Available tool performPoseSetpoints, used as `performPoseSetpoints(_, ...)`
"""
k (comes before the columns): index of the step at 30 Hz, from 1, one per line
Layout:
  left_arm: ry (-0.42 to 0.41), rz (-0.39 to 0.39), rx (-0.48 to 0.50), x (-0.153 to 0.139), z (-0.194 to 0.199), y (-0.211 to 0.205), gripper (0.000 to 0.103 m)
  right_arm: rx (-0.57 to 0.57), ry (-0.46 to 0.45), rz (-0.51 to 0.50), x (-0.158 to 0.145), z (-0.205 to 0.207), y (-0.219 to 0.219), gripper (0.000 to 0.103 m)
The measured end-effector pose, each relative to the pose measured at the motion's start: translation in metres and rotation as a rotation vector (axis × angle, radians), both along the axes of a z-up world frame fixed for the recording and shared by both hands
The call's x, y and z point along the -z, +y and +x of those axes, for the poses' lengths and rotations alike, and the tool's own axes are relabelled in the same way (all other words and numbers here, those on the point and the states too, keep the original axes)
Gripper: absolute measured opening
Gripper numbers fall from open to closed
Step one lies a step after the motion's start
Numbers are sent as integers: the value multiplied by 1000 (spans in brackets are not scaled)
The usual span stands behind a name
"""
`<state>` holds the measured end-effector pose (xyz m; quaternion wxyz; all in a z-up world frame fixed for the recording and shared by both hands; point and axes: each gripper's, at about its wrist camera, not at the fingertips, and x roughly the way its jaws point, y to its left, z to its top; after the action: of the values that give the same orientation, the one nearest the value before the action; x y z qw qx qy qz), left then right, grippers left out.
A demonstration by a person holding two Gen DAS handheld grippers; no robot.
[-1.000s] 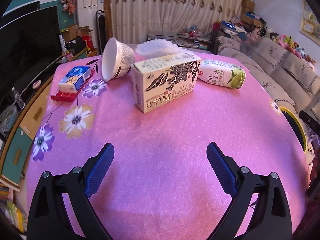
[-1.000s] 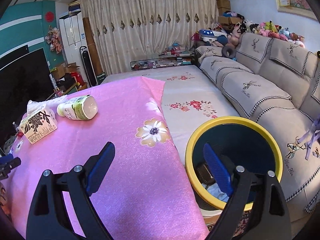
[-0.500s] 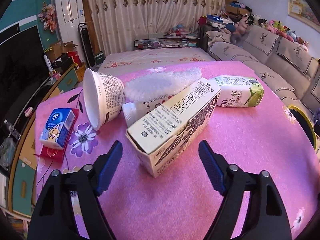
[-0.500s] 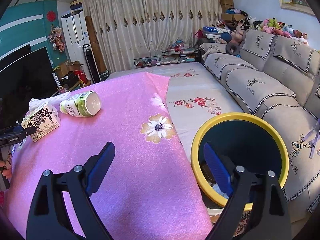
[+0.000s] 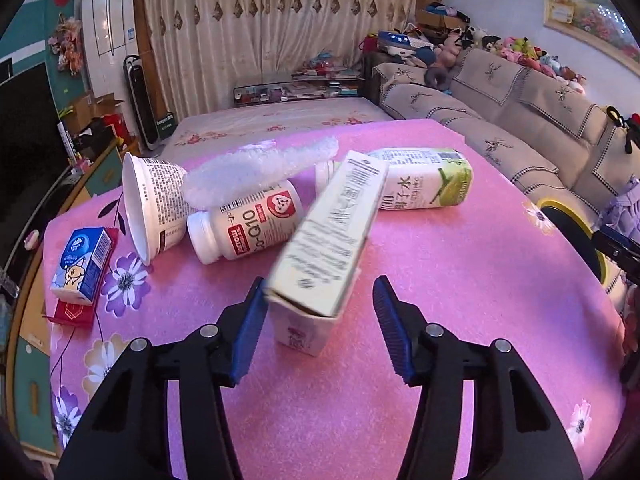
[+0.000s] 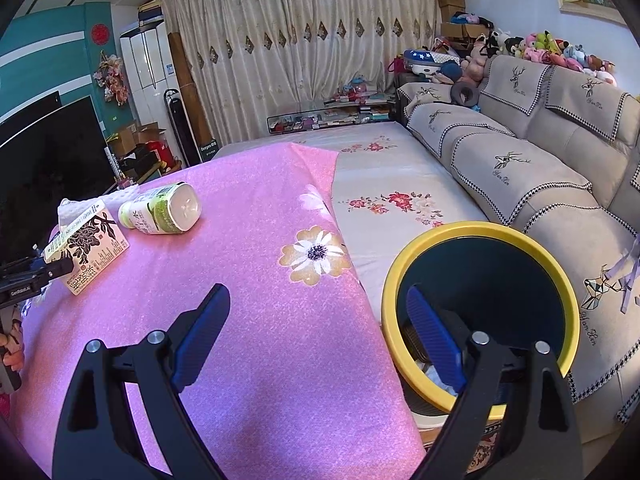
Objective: Collect trash
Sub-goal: 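Reach the left tool to the tea carton and grasp it, then carry the tea carton over the bin and open the left tool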
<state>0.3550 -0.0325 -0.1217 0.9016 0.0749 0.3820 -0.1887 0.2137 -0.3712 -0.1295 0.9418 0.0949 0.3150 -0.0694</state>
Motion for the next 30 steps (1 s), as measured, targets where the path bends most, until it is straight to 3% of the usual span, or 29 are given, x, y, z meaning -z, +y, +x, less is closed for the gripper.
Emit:
performPoseSetpoints(3, 9, 14, 12, 8, 8, -4, 52, -1, 4, 3, 0, 1, -1, 85)
performPoseSetpoints(5, 12, 35, 15, 11, 11, -7, 39, -2, 7, 6, 1, 2, -1, 85)
performPoseSetpoints(8, 20, 12, 32, 8, 8, -11, 32, -2, 8, 19, 1, 1, -3, 85)
performPoseSetpoints(10, -15, 49, 34, 2, -3, -18, 30, -3, 12, 29, 2, 1, -4, 85)
performPoseSetpoints(20, -63, 68, 44, -42, -76, -43, 30, 8, -22, 56, -2, -7, -9, 85)
performPoseSetpoints(24, -86, 63, 93, -62, -105, -57, 30, 29, -25, 40, -4, -19, -16, 85)
performPoseSetpoints(30, -84, 41, 217, -77, -125, -117, 30, 127, -50, -8, -21, -52, -50, 85)
